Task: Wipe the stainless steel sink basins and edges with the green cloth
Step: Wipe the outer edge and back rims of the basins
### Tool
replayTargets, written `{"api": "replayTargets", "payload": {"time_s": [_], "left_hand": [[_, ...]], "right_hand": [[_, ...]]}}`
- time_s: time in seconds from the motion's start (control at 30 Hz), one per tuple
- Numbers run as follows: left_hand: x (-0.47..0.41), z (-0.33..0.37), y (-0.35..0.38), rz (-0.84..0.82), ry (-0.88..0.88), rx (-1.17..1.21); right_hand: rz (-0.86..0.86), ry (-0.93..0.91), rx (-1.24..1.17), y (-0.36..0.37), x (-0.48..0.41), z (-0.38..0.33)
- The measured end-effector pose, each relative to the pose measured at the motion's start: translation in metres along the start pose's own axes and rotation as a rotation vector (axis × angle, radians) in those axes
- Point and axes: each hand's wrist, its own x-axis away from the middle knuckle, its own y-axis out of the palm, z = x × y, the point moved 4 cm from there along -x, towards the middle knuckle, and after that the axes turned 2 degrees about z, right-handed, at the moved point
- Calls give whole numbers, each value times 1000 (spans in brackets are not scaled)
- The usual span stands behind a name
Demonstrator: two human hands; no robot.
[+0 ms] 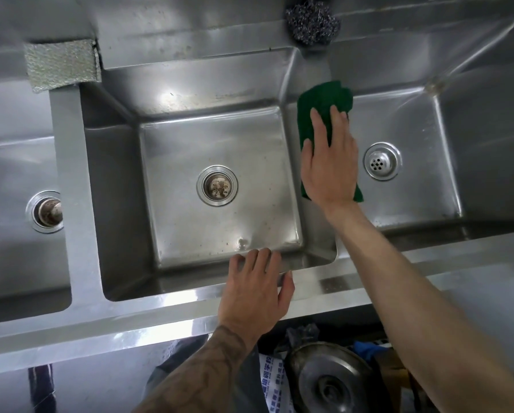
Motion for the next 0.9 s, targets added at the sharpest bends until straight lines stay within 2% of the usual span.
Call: {"api": "replayTargets", "payload": {"time_s": [0.17,0.27,0.37,0.57,0.77,0.9], "left_hand": [[0,-1,-1,2,-5,5],[-1,-1,0,-1,-12,-1],[0,-1,0,-16,-15,-12],[0,0,1,-51,-16,-24],[-2,0,1,-31,-13,-62],[-2,1,1,-38,-20,-57]], "right_hand": [[-14,0,-71,10,-59,-6],[-33,-11,-84,11,-56,-3],[-51,-26,-64,-2,-7,5],[-206,45,-31,-42,144,26],[-243,53,-23,-37,135,30],[-227,88,-30,-50,179,33]]}}
